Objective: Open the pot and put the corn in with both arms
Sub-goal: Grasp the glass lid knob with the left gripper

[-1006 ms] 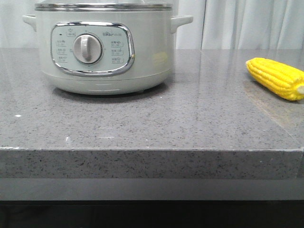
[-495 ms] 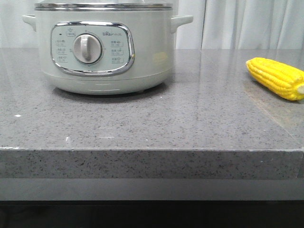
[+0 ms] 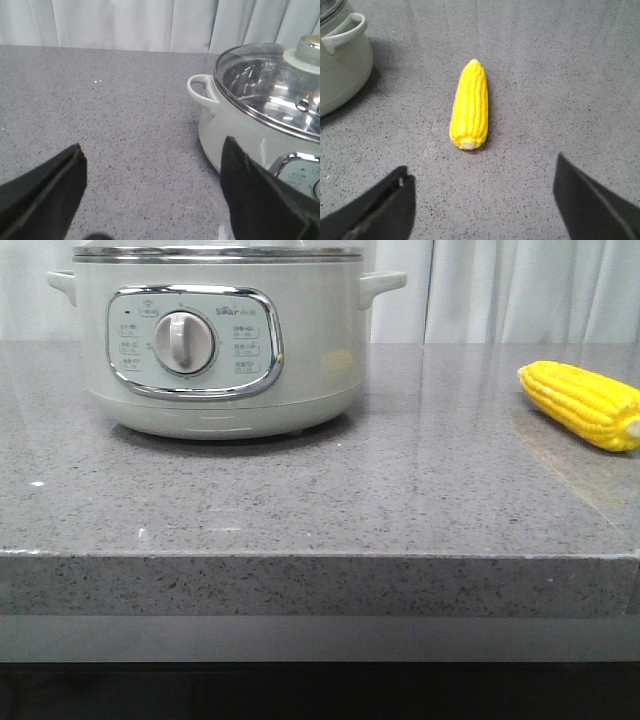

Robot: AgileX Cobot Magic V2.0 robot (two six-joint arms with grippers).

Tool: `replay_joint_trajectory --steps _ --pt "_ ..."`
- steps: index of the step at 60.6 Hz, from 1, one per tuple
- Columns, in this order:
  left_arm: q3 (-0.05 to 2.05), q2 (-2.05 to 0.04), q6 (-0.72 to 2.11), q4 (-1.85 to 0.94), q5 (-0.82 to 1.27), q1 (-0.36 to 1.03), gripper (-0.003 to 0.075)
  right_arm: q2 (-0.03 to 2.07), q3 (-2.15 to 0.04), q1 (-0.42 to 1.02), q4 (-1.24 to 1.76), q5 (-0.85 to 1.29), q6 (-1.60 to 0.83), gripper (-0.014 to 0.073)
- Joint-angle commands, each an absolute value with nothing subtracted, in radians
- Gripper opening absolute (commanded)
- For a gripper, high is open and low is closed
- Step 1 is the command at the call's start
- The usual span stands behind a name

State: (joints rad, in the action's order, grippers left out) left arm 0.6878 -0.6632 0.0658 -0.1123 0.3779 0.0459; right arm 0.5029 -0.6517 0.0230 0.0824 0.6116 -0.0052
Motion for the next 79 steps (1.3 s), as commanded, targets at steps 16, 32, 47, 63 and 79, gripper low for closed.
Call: replay_joint_trajectory --steps 16,32,47,63,79 --pt "0.852 -0.853 0.065 -0.144 0.206 0.208 0.0545 0.514 -0.685 0.017 0.078 0.538 -0.018 0.0647" --pt "1.009 -1.06 0.065 -0.144 0.114 0.382 0.0545 0.514 -0.685 0.017 0.078 0.538 -0.018 0.0647" --pt "1.193 -1.266 0.065 -0.148 0.089 0.466 0.0545 0.514 -0.685 0.017 0.078 0.538 -0.018 0.0647" --pt "1.372 -1.463 0.065 -0.15 0.085 0.478 0.0545 0.514 -0.685 0.017 0.078 0.538 -0.018 0.0647" --pt "1.484 -1.596 0.065 -0.15 0.085 0.474 0.0545 0.514 -0.685 0.017 0.078 0.538 -0.018 0.0647"
